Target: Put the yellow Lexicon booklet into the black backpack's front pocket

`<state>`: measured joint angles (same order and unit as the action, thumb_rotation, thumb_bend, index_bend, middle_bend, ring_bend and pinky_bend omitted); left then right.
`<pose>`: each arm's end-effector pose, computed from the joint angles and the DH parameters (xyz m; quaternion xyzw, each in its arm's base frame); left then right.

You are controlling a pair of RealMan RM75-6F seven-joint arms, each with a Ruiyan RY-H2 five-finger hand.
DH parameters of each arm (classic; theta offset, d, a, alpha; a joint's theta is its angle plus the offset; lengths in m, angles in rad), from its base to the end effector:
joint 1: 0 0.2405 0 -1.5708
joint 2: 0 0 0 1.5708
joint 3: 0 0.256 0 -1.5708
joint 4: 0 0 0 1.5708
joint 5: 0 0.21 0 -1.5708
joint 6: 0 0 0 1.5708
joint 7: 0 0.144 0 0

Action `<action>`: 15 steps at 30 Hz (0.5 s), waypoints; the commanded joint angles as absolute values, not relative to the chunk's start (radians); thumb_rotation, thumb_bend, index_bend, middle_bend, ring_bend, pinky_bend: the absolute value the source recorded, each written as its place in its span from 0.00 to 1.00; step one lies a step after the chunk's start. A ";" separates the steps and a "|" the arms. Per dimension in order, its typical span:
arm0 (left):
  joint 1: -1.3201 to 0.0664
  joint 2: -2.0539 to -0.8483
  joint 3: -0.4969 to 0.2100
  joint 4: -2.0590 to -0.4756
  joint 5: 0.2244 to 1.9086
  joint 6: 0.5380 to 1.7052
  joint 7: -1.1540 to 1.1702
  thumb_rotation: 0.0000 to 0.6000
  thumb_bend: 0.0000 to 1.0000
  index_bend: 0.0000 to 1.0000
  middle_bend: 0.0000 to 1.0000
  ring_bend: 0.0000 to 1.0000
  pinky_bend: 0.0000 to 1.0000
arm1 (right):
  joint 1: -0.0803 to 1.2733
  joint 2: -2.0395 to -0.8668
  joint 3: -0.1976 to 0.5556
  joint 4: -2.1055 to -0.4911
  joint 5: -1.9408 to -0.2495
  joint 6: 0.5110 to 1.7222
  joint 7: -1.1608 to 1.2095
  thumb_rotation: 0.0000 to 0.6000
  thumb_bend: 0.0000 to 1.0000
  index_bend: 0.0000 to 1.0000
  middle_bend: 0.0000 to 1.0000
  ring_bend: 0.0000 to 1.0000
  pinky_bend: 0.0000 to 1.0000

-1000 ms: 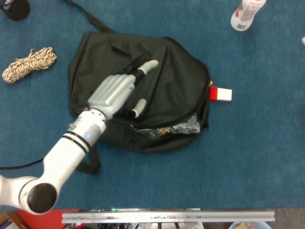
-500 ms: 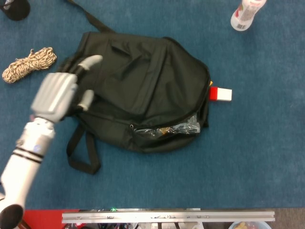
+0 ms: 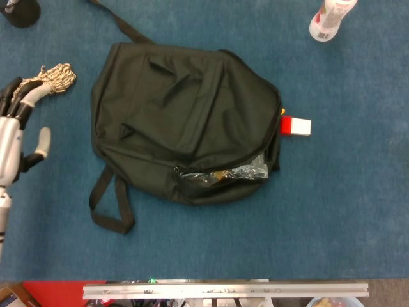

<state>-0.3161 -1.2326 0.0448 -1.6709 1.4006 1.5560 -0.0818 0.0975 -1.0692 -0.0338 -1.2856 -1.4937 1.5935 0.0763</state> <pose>-0.2605 0.2243 0.1192 -0.5721 -0.4251 -0.4890 0.5029 -0.3658 -0.1733 0.2213 0.6356 -0.2749 0.3146 0.6493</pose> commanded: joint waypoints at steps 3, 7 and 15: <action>-0.269 -1.197 0.065 -1.678 1.430 1.570 -0.061 1.00 0.46 0.18 0.16 0.06 0.11 | 0.093 -1.085 -0.028 -1.262 -1.530 1.605 0.104 1.00 0.16 0.29 0.40 0.23 0.41; -0.241 -1.184 0.071 -1.695 1.448 1.579 -0.049 1.00 0.46 0.18 0.16 0.06 0.11 | 0.099 -1.098 -0.024 -1.250 -1.556 1.603 0.118 1.00 0.16 0.29 0.40 0.23 0.41; -0.207 -1.176 0.050 -1.699 1.463 1.586 -0.051 1.00 0.46 0.19 0.16 0.06 0.11 | 0.114 -1.113 -0.022 -1.250 -1.599 1.584 0.120 1.00 0.16 0.29 0.40 0.23 0.41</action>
